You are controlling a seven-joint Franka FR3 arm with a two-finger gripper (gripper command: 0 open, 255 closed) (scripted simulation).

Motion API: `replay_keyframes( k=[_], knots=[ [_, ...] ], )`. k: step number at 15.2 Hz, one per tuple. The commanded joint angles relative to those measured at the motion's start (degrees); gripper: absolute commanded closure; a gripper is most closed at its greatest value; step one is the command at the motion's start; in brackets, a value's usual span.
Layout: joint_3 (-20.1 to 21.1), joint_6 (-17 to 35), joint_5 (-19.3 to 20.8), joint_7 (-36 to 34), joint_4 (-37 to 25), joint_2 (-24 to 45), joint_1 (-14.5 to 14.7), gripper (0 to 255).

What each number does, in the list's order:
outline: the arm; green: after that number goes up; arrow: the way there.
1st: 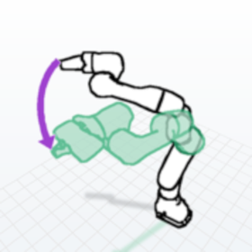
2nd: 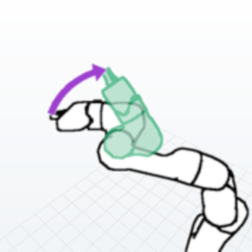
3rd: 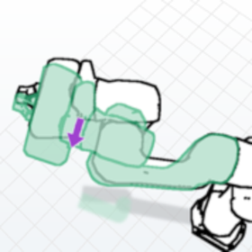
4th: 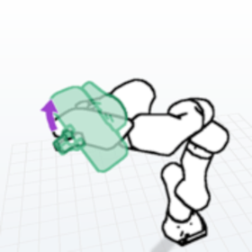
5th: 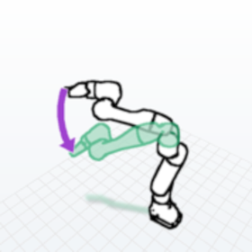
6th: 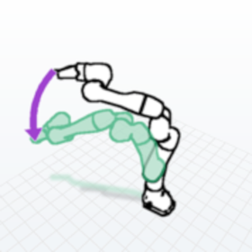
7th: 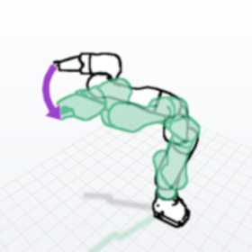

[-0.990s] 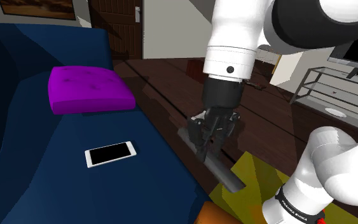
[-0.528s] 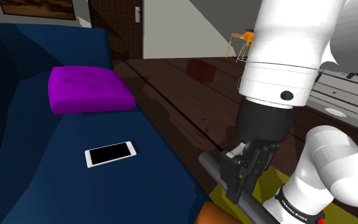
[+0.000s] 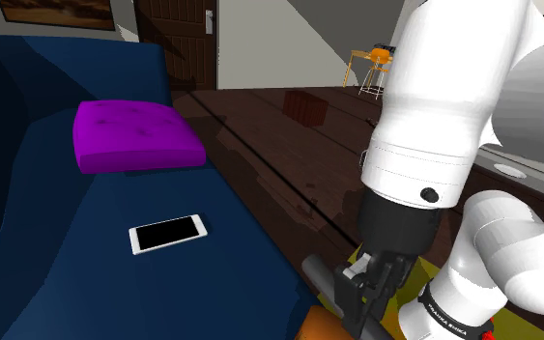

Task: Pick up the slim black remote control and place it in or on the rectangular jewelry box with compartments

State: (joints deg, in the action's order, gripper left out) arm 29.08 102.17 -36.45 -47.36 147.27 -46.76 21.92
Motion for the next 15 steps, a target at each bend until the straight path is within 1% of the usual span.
replay_keyframes(
  k=[1,3,11,12,15],
  knots=[
    [0.6,1.4,-0.7,0.4,1.4,0.0,0.2,255],
    [1.2,2.8,-1.2,0.8,2.6,0.2,0.4,255],
    [1.2,2.8,-1.2,0.8,2.6,0.2,0.4,255],
    [1.2,2.8,-1.2,0.8,2.6,0.2,0.4,0],
    [1.2,2.8,-1.2,0.8,2.6,0.2,0.4,0]
  ],
)
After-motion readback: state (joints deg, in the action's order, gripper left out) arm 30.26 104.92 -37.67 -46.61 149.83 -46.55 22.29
